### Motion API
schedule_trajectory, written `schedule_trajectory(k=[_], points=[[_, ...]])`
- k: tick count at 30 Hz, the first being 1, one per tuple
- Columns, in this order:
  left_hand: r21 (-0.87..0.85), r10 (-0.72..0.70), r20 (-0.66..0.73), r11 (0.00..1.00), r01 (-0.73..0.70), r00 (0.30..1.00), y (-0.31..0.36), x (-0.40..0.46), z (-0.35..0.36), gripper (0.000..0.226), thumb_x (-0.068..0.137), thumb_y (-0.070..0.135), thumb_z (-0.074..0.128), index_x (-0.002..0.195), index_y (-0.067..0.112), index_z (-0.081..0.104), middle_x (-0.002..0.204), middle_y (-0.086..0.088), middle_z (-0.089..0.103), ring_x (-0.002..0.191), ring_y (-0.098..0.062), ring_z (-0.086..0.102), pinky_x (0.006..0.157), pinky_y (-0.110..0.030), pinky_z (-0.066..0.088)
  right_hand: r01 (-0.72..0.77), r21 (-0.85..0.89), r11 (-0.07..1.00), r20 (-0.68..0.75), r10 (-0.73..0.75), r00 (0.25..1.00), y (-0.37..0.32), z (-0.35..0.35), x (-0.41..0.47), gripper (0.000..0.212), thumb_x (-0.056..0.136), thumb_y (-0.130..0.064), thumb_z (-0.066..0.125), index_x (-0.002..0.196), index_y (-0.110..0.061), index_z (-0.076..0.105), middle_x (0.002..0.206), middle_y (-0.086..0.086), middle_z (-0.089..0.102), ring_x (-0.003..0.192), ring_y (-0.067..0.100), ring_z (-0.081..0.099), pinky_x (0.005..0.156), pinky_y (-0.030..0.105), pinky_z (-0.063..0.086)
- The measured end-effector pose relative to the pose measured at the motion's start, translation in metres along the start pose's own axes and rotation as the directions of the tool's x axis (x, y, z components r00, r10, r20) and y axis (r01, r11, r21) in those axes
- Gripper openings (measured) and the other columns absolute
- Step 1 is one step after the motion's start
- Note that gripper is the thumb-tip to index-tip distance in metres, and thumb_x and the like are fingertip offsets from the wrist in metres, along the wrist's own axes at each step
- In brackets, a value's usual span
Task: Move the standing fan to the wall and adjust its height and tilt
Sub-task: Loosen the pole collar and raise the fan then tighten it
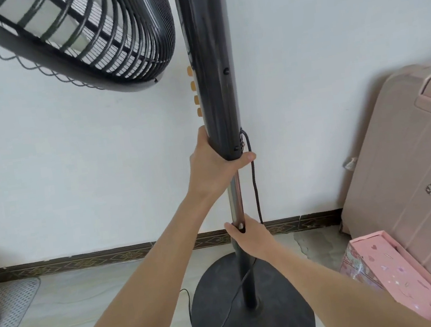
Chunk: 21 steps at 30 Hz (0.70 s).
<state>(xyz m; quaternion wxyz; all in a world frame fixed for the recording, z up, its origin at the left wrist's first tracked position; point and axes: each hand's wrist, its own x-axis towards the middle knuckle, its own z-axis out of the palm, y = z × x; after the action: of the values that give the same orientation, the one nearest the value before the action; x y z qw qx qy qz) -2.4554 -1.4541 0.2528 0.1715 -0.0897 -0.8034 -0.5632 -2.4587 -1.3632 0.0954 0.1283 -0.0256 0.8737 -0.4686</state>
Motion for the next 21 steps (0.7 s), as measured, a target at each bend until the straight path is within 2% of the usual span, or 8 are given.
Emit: schedule_trajectory(k=[3, 5, 8, 10, 12, 15, 18, 21], points=[[0.001, -0.003, 0.013, 1.000, 0.003, 1.000, 0.000, 0.001, -0.002, 0.074, 0.066, 0.022, 0.082, 0.125, 0.019, 0.039, 0.101, 0.012, 0.055, 0.094, -0.009, 0.056, 0.070, -0.002, 0.044, 0.015, -0.078, 0.997, 0.040, -0.012, 0.999, 0.002, -0.004, 0.003, 0.043, 0.087, -0.060, 0.038, 0.102, -0.021, 0.049, 0.094, -0.003, 0.062, 0.091, 0.017, 0.059, 0.083, 0.030, 0.044], [0.006, -0.006, 0.021, 1.000, 0.006, 1.000, -0.001, 0.001, -0.003, 0.075, 0.065, 0.023, 0.083, 0.126, 0.018, 0.039, 0.106, 0.009, 0.057, 0.099, -0.013, 0.057, 0.078, -0.011, 0.047, 0.037, -0.150, 0.988, -0.008, -0.038, 0.999, 0.005, -0.001, 0.002, 0.044, 0.088, -0.060, 0.036, 0.102, -0.021, 0.051, 0.095, -0.003, 0.064, 0.090, 0.018, 0.061, 0.083, 0.032, 0.049], [0.020, -0.009, 0.046, 1.000, 0.008, 0.999, -0.005, 0.003, -0.006, 0.077, 0.066, 0.024, 0.082, 0.128, 0.017, 0.038, 0.114, 0.004, 0.057, 0.104, -0.015, 0.057, 0.082, -0.018, 0.048, 0.072, -0.243, 0.967, -0.148, -0.110, 0.983, 0.004, 0.003, -0.002, 0.034, 0.091, -0.053, 0.037, 0.088, -0.023, 0.051, 0.082, -0.005, 0.064, 0.077, 0.017, 0.061, 0.074, 0.030, 0.050], [0.018, -0.012, 0.063, 1.000, 0.011, 0.998, -0.008, 0.005, -0.010, 0.077, 0.065, 0.024, 0.082, 0.128, 0.017, 0.038, 0.116, 0.003, 0.057, 0.103, -0.014, 0.057, 0.082, -0.017, 0.049, 0.106, -0.257, 0.961, -0.177, -0.154, 0.972, 0.002, 0.003, -0.003, 0.032, 0.092, -0.049, 0.039, 0.082, -0.021, 0.051, 0.073, -0.004, 0.061, 0.071, 0.016, 0.059, 0.067, 0.027, 0.046], [-0.061, -0.028, 0.077, 0.998, 0.033, 0.997, -0.016, 0.003, -0.010, 0.071, 0.067, 0.021, 0.082, 0.125, 0.015, 0.042, 0.111, -0.001, 0.060, 0.097, -0.009, 0.059, 0.076, -0.017, 0.051, 0.132, -0.279, 0.951, -0.167, -0.183, 0.969, 0.000, 0.002, -0.001, 0.034, 0.092, -0.047, 0.040, 0.079, -0.018, 0.052, 0.066, -0.004, 0.058, 0.067, 0.017, 0.058, 0.064, 0.025, 0.043], [-0.084, -0.106, 0.167, 0.989, 0.121, 0.980, -0.040, -0.010, -0.001, 0.044, 0.071, 0.014, 0.078, 0.109, 0.016, 0.055, 0.091, -0.001, 0.065, 0.078, -0.002, 0.061, 0.068, -0.014, 0.048, 0.147, -0.294, 0.944, -0.149, -0.197, 0.969, 0.000, 0.002, 0.001, 0.035, 0.092, -0.046, 0.040, 0.075, -0.017, 0.050, 0.058, -0.007, 0.052, 0.064, 0.017, 0.056, 0.060, 0.027, 0.040], [-0.062, -0.216, 0.232, 0.970, 0.236, 0.949, -0.066, -0.023, 0.015, 0.013, 0.078, 0.008, 0.070, 0.081, 0.014, 0.059, 0.073, -0.002, 0.062, 0.071, -0.010, 0.062, 0.074, -0.025, 0.051, 0.166, -0.327, 0.930, -0.135, -0.220, 0.966, 0.001, 0.002, 0.003, 0.032, 0.092, -0.043, 0.040, 0.072, -0.018, 0.045, 0.053, -0.008, 0.047, 0.058, 0.016, 0.052, 0.054, 0.026, 0.035], [-0.135, -0.287, 0.139, 0.943, 0.305, 0.948, -0.076, -0.022, 0.032, 0.027, 0.082, 0.010, 0.064, 0.060, 0.009, 0.048, 0.052, -0.007, 0.048, 0.049, -0.015, 0.051, 0.066, -0.032, 0.053, 0.179, -0.340, 0.923, -0.127, -0.234, 0.964, 0.002, 0.000, 0.004, 0.035, 0.092, -0.039, 0.041, 0.062, -0.022, 0.037, 0.050, -0.008, 0.044, 0.050, 0.009, 0.045, 0.049, 0.022, 0.028]])
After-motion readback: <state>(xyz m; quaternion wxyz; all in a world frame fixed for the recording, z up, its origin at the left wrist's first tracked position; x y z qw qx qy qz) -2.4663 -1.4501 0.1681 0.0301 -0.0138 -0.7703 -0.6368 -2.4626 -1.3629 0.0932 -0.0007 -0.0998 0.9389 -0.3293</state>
